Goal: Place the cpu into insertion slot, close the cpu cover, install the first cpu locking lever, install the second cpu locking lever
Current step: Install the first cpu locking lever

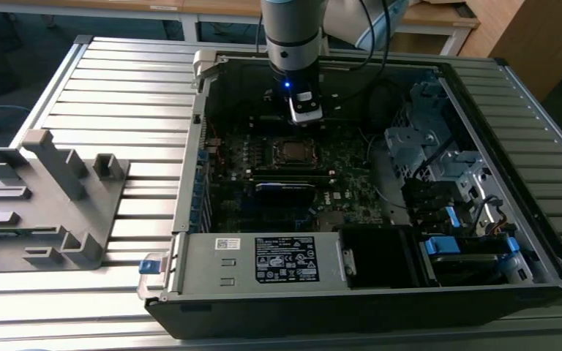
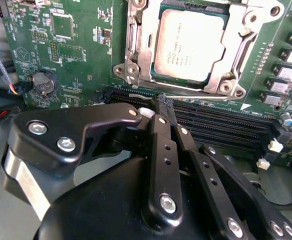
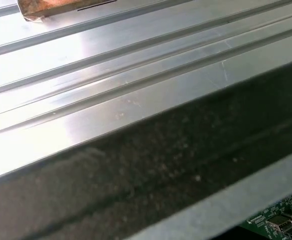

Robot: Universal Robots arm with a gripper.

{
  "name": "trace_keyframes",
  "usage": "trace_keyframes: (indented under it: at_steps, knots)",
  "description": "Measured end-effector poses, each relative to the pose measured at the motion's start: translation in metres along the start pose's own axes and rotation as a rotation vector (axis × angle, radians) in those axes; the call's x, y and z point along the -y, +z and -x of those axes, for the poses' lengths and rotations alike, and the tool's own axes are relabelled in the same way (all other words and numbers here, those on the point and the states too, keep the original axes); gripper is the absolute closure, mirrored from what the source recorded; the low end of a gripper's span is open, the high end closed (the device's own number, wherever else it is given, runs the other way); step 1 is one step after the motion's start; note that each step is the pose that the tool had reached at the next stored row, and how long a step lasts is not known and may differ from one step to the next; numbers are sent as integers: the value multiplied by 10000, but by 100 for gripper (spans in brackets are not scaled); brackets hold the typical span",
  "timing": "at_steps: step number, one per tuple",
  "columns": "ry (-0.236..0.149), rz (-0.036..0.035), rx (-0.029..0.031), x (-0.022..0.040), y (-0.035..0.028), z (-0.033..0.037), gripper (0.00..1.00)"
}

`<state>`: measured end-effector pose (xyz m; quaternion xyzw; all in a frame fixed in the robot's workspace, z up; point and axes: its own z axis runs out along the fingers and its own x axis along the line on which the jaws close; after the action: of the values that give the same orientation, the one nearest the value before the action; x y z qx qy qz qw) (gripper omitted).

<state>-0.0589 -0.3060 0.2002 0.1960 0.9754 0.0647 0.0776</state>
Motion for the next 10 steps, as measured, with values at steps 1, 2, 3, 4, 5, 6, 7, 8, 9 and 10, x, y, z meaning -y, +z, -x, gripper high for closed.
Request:
trace_keyframes:
  at_steps: [1, 2, 3, 4, 5, 6, 7, 8, 9, 10]
  knots:
    - [-5, -30, 17, 1, 5, -1, 89]
    - [-11, -55, 30, 2, 10, -1, 89]
    - [-17, -80, 39, 3, 13, -2, 89]
    - [-22, -111, 51, 3, 16, -2, 89]
    - [-30, -149, 67, 3, 18, -2, 89]
    - [-36, -178, 79, 4, 21, -3, 89]
    - [-39, -188, 83, 4, 24, -3, 89]
    - [-40, -190, 84, 5, 25, -3, 89]
    - [-40, -192, 84, 5, 25, -3, 89]
    - [-38, -192, 84, 5, 26, -3, 89]
